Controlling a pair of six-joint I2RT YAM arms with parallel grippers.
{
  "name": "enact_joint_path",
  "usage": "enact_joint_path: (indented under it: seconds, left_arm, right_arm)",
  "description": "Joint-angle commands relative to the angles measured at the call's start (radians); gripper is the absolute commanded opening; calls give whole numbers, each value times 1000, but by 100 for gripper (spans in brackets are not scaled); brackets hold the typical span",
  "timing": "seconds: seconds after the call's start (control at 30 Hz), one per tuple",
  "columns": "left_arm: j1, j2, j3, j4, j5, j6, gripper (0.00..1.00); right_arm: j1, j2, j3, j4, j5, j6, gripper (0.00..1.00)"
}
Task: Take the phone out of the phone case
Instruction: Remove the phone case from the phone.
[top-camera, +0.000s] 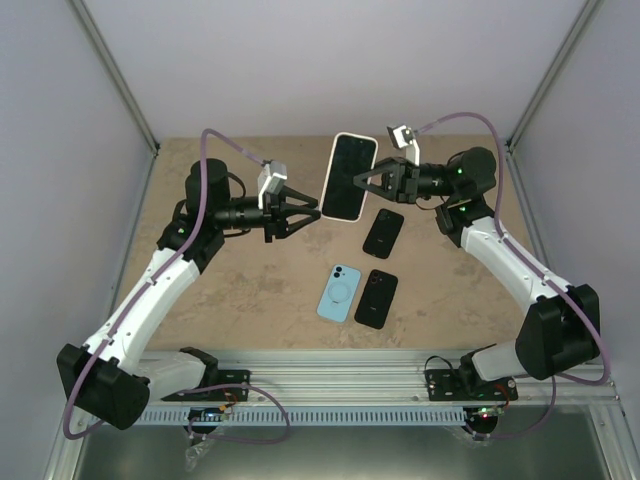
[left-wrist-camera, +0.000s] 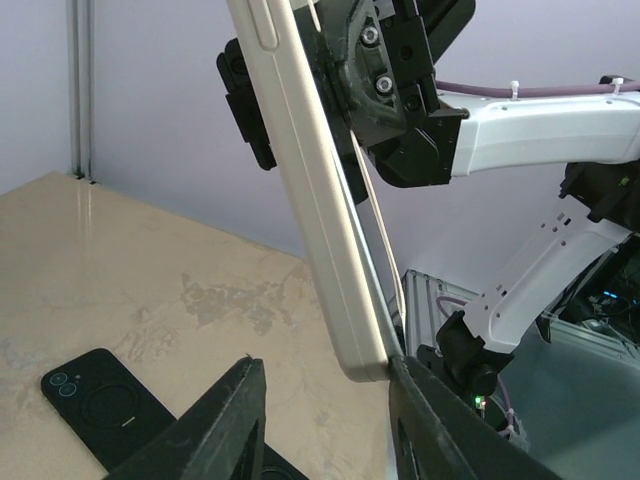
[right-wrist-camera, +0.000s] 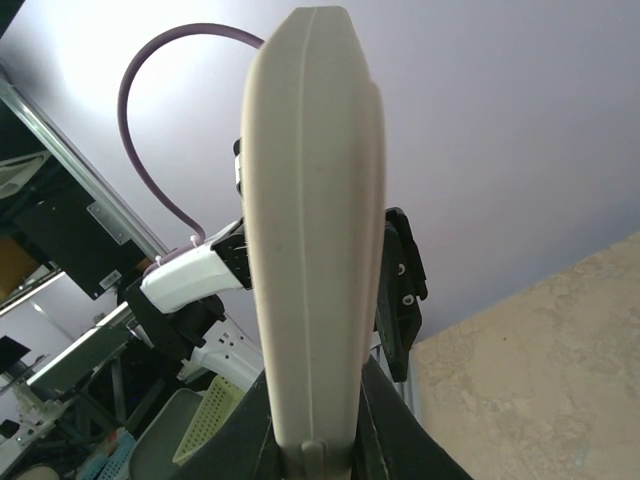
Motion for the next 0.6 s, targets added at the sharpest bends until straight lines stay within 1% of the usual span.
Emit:
enact_joint_path:
  seconds: [0.0, 0.07, 0.23, 0.37, 0.5, 0.57]
  left_arm:
    - [10, 14, -21, -28, -29, 18, 39]
    - [11, 12, -26, -13, 3, 0, 40]
    - [10, 11, -20, -46, -63, 24, 38]
    - [10, 16, -14, -38, -74, 11, 37]
    - [10, 19, -8, -35, -67, 8, 38]
    - [10, 17, -1, -50, -63, 22, 41]
  right_arm:
    - [14, -45, 22, 81, -21, 14, 0]
    - [9, -41, 22, 67, -14, 8, 0]
    - [8, -40, 21, 87, -16, 27, 0]
    - [8, -47, 15, 95, -18, 29, 1]
    - [6, -47, 14, 94, -17, 21, 0]
    - [2, -47, 14, 89, -13, 17, 1]
